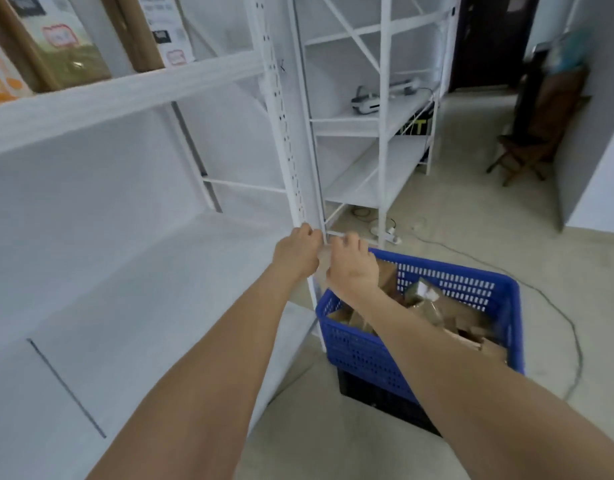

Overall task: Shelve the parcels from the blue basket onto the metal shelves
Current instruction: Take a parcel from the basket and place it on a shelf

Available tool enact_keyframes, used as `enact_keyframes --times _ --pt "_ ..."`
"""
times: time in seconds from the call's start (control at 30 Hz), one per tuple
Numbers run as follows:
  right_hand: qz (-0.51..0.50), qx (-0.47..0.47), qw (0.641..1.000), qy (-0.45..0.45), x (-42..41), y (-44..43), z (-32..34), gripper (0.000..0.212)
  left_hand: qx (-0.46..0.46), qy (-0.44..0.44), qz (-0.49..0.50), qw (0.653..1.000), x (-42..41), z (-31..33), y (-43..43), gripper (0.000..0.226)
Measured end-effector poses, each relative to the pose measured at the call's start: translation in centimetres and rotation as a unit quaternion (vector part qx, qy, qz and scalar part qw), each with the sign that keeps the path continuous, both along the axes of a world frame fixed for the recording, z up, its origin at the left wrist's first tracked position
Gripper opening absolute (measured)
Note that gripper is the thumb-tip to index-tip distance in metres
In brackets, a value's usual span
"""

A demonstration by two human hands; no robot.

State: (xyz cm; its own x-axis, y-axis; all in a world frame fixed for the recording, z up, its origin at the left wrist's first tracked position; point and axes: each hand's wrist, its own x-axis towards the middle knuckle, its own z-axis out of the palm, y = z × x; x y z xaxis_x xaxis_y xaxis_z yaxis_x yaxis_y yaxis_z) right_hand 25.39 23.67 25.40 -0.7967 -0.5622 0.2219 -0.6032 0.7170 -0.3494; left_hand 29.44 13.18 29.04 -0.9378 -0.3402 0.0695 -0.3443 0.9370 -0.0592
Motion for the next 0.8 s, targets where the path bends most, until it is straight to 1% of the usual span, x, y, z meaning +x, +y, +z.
enact_keyframes --times 0.1,0.23,0.37,0.47,0.57,0.67,0.8 --pt "-0.003 0.046 0.998 -0.041 -5.1 3.8 -3.7 0.048 0.040 -0.037 -0.008 0.998 -5.7 -4.1 3.7 0.045" --pt "-0.013 0.076 0.993 -0.094 -11.1 7.8 -8.0 0.049 0.087 -0.084 -0.019 0.992 -11.5 -9.9 7.6 0.039" --pt "-0.045 0.093 0.977 -0.184 -16.2 10.2 -12.0 0.050 0.134 -0.136 -0.026 0.981 -15.8 -15.2 9.0 0.033" --pt "-0.112 0.076 0.945 -0.299 -19.9 11.4 -15.6 0.054 0.173 -0.179 -0.015 0.968 -18.9 -19.1 9.0 0.036" --pt "-0.171 0.076 0.908 -0.376 -23.8 12.0 -19.3 0.057 0.231 -0.198 0.020 0.952 -22.0 -23.0 8.3 0.038" --pt "-0.217 0.053 0.865 -0.449 -27.6 11.9 -23.2 0.065 0.297 -0.220 0.084 0.926 -25.2 -27.4 7.4 0.037" --pt "-0.275 0.008 0.805 -0.525 -31.5 10.4 -29.3 0.093 0.353 -0.252 0.175 0.884 -29.3 -32.9 6.0 0.051"
